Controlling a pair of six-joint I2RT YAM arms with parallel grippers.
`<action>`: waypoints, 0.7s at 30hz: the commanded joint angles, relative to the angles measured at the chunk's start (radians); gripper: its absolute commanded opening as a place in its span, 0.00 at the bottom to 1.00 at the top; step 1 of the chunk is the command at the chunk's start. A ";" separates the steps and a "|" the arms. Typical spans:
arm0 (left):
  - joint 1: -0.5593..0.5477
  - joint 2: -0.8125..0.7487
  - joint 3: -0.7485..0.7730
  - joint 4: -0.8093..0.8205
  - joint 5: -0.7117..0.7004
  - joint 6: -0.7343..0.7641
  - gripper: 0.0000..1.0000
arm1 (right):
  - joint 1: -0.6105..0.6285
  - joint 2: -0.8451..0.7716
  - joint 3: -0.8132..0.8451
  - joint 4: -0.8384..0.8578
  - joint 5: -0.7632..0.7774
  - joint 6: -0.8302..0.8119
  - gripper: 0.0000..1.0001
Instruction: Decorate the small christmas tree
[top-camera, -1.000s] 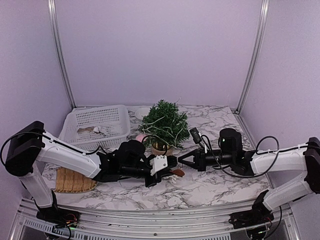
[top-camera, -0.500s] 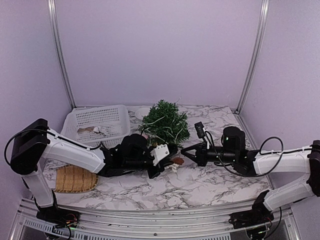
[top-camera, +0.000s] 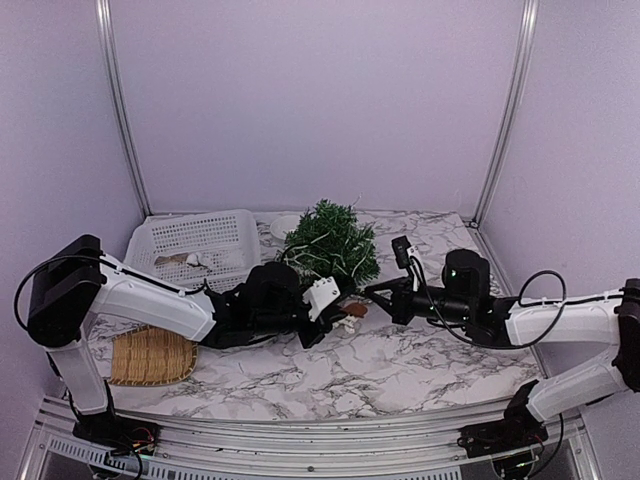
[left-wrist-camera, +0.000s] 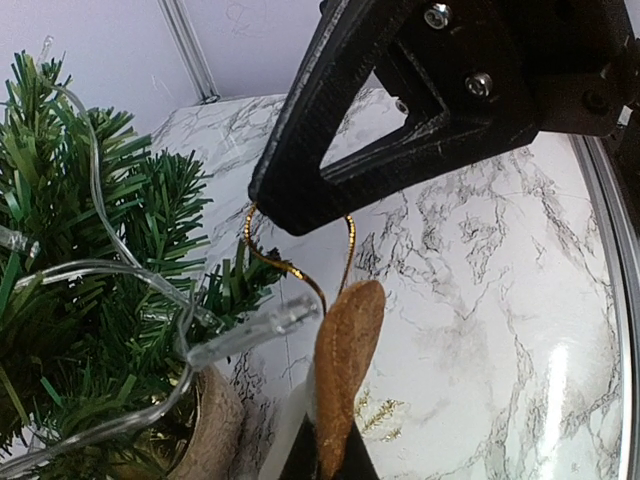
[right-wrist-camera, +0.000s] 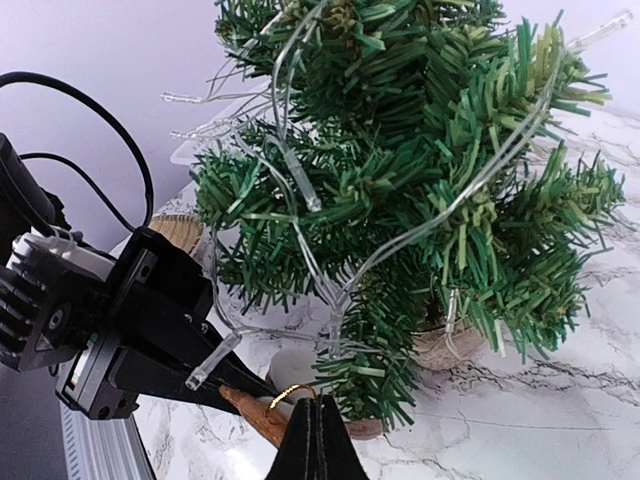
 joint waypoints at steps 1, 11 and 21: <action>0.010 0.027 0.037 -0.029 -0.015 -0.021 0.00 | -0.010 0.032 0.063 0.021 0.034 -0.023 0.00; 0.017 0.053 0.070 -0.058 -0.027 -0.034 0.00 | -0.010 0.061 0.074 0.010 0.069 -0.039 0.01; 0.021 0.072 0.091 -0.082 -0.034 -0.044 0.00 | -0.011 0.076 0.081 -0.008 0.088 -0.058 0.03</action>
